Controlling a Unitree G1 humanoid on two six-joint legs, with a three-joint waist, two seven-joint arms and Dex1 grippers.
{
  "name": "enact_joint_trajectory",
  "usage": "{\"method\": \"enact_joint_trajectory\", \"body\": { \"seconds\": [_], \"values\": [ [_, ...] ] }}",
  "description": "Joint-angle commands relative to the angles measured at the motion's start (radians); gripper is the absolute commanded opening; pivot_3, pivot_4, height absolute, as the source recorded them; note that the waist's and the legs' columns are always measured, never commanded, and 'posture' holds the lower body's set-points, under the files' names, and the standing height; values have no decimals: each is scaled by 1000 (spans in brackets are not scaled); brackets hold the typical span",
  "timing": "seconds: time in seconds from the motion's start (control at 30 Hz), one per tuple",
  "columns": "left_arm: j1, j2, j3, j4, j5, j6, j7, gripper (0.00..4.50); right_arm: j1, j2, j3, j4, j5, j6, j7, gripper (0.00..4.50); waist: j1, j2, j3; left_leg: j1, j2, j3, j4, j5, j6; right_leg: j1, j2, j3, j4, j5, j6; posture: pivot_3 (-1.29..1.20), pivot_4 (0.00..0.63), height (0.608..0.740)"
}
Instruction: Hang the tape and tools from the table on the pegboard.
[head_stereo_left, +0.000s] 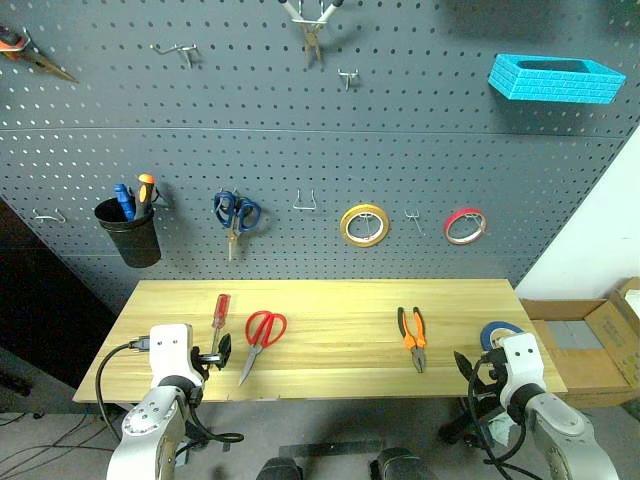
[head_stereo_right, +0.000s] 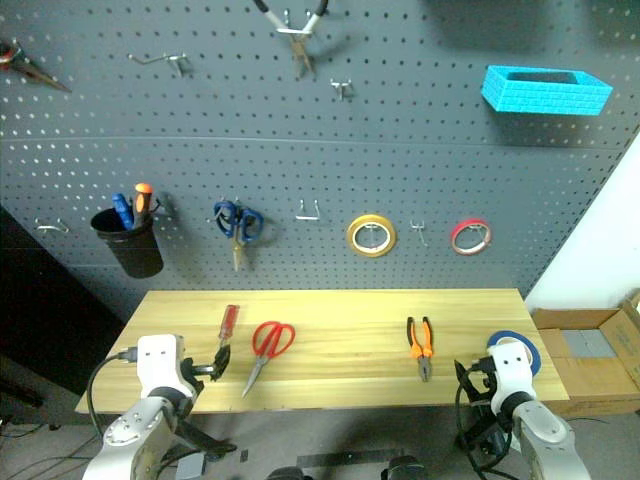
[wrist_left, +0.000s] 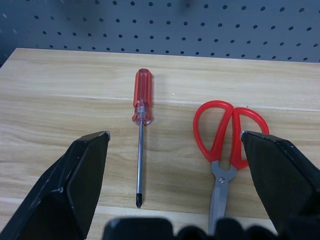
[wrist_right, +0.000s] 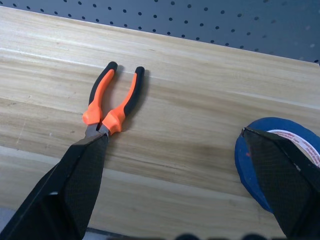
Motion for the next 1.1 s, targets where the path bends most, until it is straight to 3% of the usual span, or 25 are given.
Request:
{"method": "enact_joint_trajectory", "body": {
  "seconds": [0.03, 0.27, 0.43, 0.47, 0.67, 0.83, 1.1],
  "values": [
    [-11, 23, -7, -46, 15, -27, -7, 4500, -6, -4, -20, -53, 11, 6, -11, 4440, -1, -1, 6, 0, 0, 0, 0, 0, 0, 0, 0, 0, 0, 0, 0, 108, 55, 740],
    [-162, 122, -115, -23, 28, -66, -147, 4500, -121, -69, -54, -5, 12, 142, -38, 4440, -1, 0, 31, 0, -1, 0, 1, 0, 0, -4, 0, 2, 0, 0, 0, 76, 97, 740],
    [-344, 121, -284, 26, 26, -68, -283, 4500, -253, -136, -63, 140, 18, 150, -8, 4440, -2, 1, 46, -4, -2, 0, 0, 0, 0, -1, 0, 2, 0, 1, 1, 48, 126, 740],
    [-365, 119, -303, 34, 26, -69, -297, 4500, -266, -143, -65, 160, 19, 148, -3, 4440, -2, 2, 48, -5, -2, 0, 0, 0, 1, -2, 0, 2, 0, 3, 7, 42, 137, 740],
    [-601, 41, -529, 214, 57, -138, -488, 4500, -396, -200, -101, 354, 51, 165, 42, 4440, -5, 6, 90, -9, -3, 0, 1, -3, 5, -3, 0, 3, -1, 3, 5, 10, 193, 740],
    [-731, -41, -644, 379, 67, -188, -629, 4500, -470, -202, -119, 438, 72, 206, 44, 4440, -16, 6, 131, -9, -3, -1, 1, -4, 7, -3, 0, 4, -2, 4, 5, -18, 246, 740],
    [-848, -145, -705, 592, 102, -285, -738, 4500, -535, -184, -127, 522, 89, 250, 31, 4440, -31, 14, 186, -19, -4, -4, 4, -7, 12, -5, -1, 1, -7, 4, 6, -39, 309, 740]
  ]
}}
